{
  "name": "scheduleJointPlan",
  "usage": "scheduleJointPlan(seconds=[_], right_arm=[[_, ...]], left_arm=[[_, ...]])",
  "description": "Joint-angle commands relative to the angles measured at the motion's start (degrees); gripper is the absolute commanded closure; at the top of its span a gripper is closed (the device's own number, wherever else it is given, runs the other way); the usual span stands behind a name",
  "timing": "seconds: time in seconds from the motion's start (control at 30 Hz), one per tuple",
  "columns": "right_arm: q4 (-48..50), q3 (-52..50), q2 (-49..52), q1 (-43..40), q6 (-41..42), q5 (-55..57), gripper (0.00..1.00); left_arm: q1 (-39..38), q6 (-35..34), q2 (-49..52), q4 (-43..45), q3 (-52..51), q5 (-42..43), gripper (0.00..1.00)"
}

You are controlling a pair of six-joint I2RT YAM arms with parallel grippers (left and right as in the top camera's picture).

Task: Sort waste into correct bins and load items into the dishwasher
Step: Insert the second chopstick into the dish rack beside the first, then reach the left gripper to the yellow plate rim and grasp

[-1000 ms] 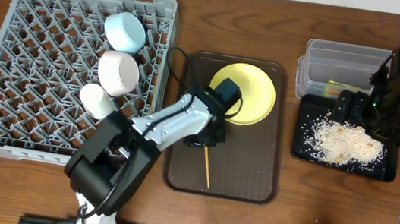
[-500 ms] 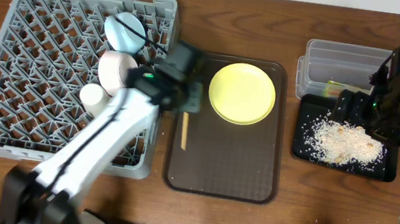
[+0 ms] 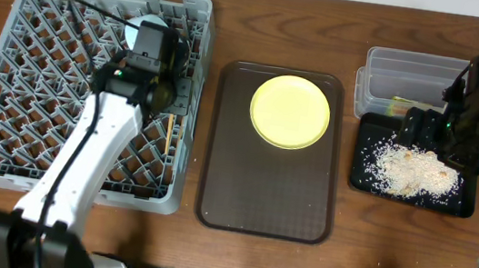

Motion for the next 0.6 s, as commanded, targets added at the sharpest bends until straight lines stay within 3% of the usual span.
scheduleJointPlan(seconds=[0.0,0.1,0.23,0.33,0.57], right_arm=[[0.02,0.83,-1.2,-0.35,-0.83,0.55,0.01],[0.0,0.83,-1.2,-0.35,-0.83,0.55,0.01],[0.02,0.83,-1.2,-0.37,-0.83,0.57,0.01],[0.02,0.83,-1.2,-0.37,-0.83,0.57,0.01],[0.04,0.83,-1.2,-0.37,-0.83,0.57,0.01]], left_arm=[[0.35,2.54,3.41,0.76,0.83,-0.5,0.85],[0.35,2.49,4.74,1.86,0.83,-0.48,0.83],[0.31,2.47,3.56,2.27,0.96,-0.42,0.58],[-0.31,2.47,1.49,2.23,0.96,1.86,0.48],[-6.51,2.23,-4.59,-0.02,4.98,10.34,0.43]])
